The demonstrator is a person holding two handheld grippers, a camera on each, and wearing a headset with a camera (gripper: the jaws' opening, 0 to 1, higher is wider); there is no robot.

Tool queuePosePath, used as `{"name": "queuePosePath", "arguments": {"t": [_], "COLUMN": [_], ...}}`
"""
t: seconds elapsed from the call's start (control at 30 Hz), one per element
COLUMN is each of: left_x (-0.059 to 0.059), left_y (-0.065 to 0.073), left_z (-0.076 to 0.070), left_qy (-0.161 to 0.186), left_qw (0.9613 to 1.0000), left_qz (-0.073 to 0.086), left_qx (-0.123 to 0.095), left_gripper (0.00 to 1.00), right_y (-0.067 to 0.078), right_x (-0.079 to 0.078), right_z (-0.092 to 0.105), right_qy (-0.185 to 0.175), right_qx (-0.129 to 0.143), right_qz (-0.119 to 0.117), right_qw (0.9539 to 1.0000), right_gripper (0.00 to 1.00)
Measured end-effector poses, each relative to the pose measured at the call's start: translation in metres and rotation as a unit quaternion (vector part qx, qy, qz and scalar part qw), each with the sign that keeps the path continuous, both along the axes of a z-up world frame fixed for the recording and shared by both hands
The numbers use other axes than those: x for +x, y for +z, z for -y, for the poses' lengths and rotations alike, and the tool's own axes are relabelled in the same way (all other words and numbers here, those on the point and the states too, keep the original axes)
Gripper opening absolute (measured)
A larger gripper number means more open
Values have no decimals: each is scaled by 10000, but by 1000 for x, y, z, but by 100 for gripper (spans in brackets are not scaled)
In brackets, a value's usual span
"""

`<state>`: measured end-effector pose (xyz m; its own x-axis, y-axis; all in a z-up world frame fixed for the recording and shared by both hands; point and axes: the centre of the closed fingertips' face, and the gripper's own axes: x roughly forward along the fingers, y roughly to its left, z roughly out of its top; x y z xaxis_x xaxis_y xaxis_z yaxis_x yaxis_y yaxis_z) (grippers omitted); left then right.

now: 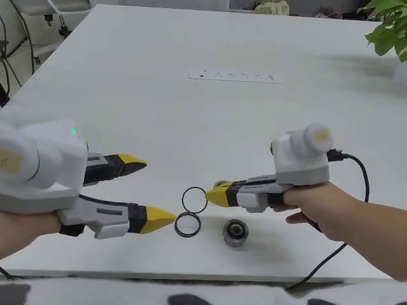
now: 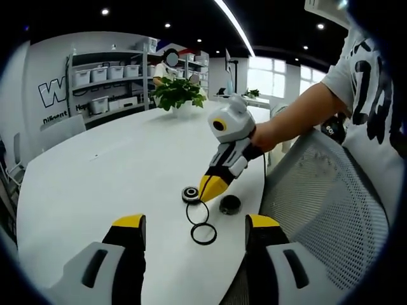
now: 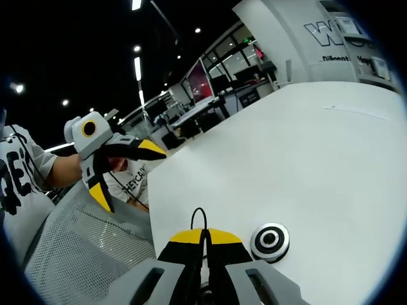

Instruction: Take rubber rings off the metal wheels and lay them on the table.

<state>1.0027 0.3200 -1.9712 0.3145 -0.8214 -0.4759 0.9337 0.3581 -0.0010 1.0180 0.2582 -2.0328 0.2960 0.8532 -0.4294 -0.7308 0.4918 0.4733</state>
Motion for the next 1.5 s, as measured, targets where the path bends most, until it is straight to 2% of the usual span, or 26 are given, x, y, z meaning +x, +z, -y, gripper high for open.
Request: {"name": "queuePosePath", "arguments": {"t": [0.2, 0.43, 0.6, 0.93, 1.37, 1.5], "left_x": [-3, -9, -10, -12, -12, -11], "left_y": [-2, -7, -8, -9, -10, -10], "left_z": [-6, -10, -11, -12, -13, -13], "left_qy": [52, 2, 19, 30, 46, 54], "left_qw": [10000, 9999, 9999, 9998, 9998, 9998], "left_qz": [-28, 12, -3, 32, 47, 40], "left_qx": [-3, 127, 125, 176, 209, 206], "left_gripper": [63, 65, 65, 64, 64, 64], "right_y": [-7, -17, -21, -33, -36, -36], "right_x": [-7, -13, -16, -17, -12, -9], "right_z": [-7, -12, -16, -15, -10, -8], "right_qy": [144, 257, 299, 281, 101, 47], "right_qx": [-24, -161, -224, -447, -507, -509], "right_qz": [-231, -364, -458, -488, -441, -385], "right_qw": [9996, 9989, 9983, 9974, 9977, 9980], "right_gripper": [0, 0, 0, 0, 0, 4]}}
